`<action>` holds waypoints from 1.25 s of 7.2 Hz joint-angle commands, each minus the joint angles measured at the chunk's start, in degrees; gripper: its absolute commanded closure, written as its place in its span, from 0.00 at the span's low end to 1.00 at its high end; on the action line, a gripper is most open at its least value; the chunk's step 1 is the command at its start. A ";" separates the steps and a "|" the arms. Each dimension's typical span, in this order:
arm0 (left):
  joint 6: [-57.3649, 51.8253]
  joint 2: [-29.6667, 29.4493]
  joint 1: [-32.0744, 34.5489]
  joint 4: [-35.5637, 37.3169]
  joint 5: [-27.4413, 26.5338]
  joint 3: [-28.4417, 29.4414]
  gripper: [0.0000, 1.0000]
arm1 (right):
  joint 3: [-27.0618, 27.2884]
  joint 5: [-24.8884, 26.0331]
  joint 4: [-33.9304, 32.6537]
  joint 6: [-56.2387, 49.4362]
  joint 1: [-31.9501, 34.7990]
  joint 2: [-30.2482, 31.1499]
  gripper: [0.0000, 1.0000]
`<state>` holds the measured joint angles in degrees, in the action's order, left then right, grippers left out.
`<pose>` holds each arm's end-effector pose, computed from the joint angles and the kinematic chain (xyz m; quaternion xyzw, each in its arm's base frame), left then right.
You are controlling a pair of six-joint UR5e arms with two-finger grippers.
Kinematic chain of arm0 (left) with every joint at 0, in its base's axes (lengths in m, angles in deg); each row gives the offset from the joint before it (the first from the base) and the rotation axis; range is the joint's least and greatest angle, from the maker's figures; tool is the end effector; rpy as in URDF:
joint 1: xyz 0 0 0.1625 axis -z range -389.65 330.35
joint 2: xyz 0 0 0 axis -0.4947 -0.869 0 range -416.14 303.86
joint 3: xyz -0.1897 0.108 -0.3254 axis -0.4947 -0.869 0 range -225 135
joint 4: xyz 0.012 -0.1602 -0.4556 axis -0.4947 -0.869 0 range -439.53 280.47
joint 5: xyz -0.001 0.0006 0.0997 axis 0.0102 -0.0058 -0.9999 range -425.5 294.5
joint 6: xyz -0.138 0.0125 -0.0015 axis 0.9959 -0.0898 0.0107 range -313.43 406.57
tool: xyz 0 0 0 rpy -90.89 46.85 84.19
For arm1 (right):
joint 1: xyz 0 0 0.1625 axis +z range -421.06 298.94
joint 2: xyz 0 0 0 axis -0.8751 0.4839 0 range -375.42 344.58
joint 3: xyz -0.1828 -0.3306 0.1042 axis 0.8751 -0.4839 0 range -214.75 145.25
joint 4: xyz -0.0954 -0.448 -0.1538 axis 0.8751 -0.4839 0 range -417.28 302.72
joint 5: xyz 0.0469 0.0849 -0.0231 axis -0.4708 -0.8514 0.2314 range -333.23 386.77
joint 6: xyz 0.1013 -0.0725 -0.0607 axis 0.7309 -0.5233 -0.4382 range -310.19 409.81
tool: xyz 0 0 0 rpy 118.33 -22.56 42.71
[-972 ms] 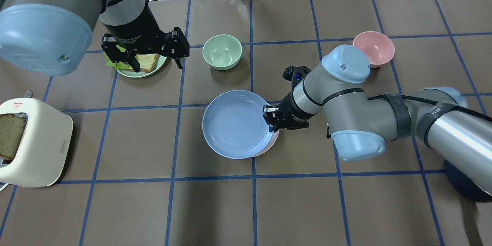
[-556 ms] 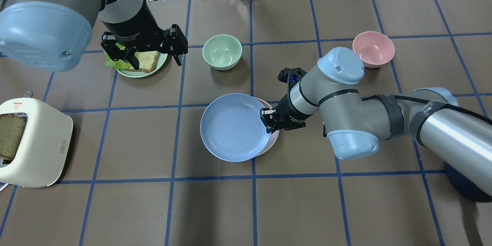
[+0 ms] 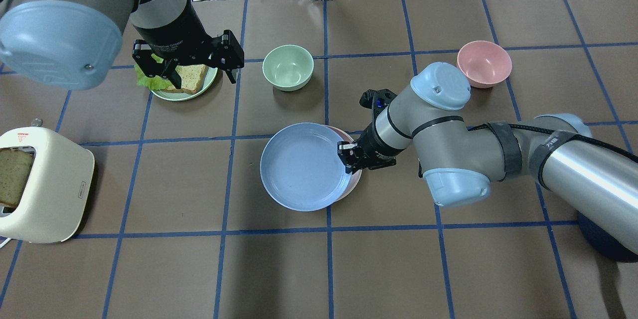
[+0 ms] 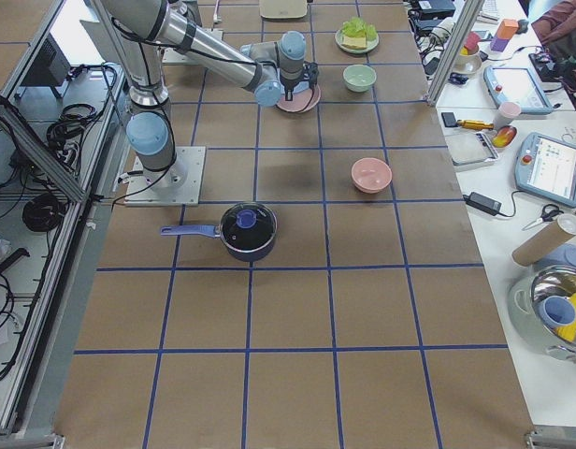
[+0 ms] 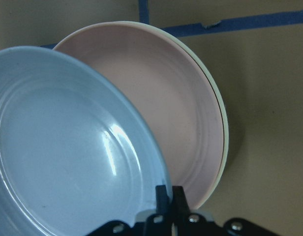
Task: Stack three plates with pink and blue
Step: 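Lower the light blue plate onto the pink plate with the right gripper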
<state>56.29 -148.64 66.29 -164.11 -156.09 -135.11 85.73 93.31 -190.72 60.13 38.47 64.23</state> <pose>-0.1920 -0.5705 0.3993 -0.0330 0.9991 -0.0251 0.0017 0.2731 -0.4887 0.1219 0.0021 0.9789 0.0131 0.2041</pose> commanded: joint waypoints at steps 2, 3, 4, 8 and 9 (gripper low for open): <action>-0.05 1.00 -0.49 0.03 0.23 -0.41 0.00 | -0.86 -0.53 -0.94 -5.31 -0.65 -1.59 1.00; -0.05 1.18 -0.41 0.03 0.15 -0.41 0.00 | -2.61 -0.44 -0.86 -6.18 -0.65 -1.77 1.00; -0.05 1.18 -0.32 0.03 -0.12 -0.41 0.00 | -3.32 -0.27 -0.51 -6.28 -0.65 -2.29 1.00; -0.05 1.26 -0.50 0.03 0.05 -0.41 0.00 | -3.15 0.08 -0.59 -8.91 -2.23 -3.53 0.98; -0.05 1.26 -0.50 -0.06 0.06 -0.41 0.00 | -3.24 -0.44 -0.77 -10.13 -2.32 -3.62 0.95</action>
<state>56.24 -147.38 65.83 -164.10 -156.15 -135.53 82.53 93.11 -191.39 51.03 36.40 60.73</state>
